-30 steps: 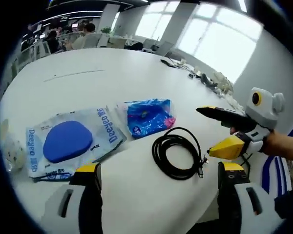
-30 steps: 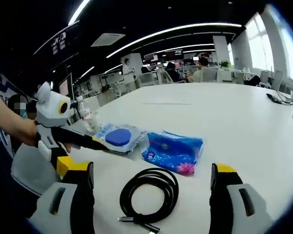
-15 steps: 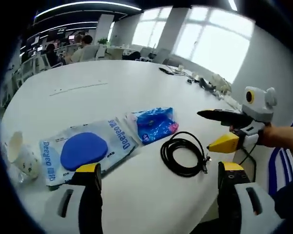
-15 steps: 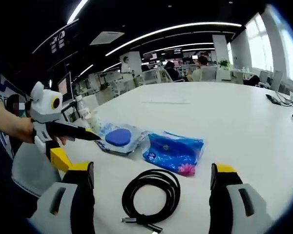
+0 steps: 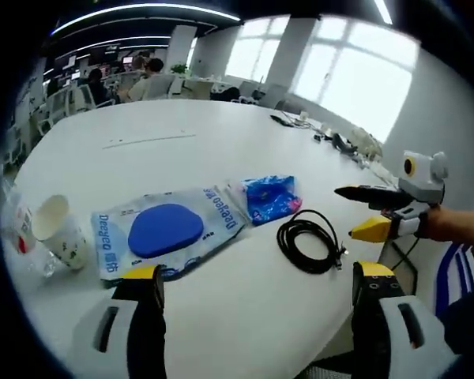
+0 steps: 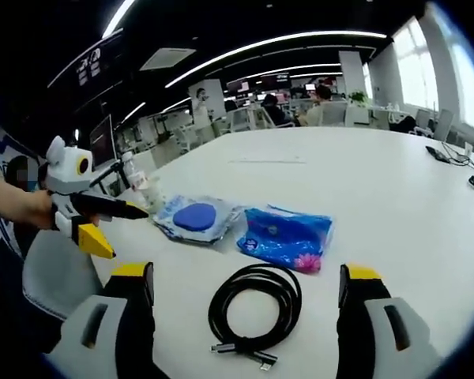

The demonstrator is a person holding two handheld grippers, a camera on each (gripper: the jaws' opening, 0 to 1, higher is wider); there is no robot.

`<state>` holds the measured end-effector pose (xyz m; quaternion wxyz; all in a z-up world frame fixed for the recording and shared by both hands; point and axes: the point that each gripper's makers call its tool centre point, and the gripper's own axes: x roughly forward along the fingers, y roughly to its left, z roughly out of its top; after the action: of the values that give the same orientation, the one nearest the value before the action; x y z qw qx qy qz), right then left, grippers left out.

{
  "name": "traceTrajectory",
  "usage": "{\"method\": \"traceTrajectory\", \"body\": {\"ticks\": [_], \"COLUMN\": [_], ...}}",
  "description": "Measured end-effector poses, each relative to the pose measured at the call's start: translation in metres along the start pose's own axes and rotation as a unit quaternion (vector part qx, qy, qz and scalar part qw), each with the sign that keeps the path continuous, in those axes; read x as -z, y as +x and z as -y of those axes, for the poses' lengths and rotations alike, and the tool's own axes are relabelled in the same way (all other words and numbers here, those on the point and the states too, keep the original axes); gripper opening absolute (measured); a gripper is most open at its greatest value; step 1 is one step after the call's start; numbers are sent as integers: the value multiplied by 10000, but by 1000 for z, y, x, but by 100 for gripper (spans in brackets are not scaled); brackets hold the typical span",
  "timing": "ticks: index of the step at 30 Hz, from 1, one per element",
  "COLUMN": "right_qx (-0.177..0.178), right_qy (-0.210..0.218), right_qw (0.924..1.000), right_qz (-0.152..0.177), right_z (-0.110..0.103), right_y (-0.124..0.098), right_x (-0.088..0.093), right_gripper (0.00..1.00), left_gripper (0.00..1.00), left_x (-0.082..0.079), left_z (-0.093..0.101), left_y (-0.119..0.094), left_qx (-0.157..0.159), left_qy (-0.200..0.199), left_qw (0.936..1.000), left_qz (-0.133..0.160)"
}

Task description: Arrange the tabletop items into an orderly group along one side of the table until the central work area is clear of visible clutter.

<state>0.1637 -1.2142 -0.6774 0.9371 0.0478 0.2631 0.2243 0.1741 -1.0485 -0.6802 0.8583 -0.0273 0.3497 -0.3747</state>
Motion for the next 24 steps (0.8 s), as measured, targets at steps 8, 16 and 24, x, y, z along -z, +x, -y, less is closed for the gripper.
{"method": "traceTrajectory", "body": {"ticks": [8, 16, 24], "right_qx": [12, 23, 197], "right_qy": [-33, -37, 48], "right_qw": [10000, 10000, 9998], "right_qz": [-36, -39, -29], "right_z": [-8, -17, -15], "right_y": [-4, -9, -21], "right_x": [-2, -4, -1], "right_gripper": [96, 95, 95], "left_gripper": [95, 95, 95], "left_x": [6, 11, 16], "left_z": [-24, -46, -65], "left_y": [-26, -49, -77], "left_qx": [-197, -373, -542], "left_qy": [-98, -116, -120], "left_qw": [9997, 9992, 9982], "left_qz": [57, 115, 212]}}
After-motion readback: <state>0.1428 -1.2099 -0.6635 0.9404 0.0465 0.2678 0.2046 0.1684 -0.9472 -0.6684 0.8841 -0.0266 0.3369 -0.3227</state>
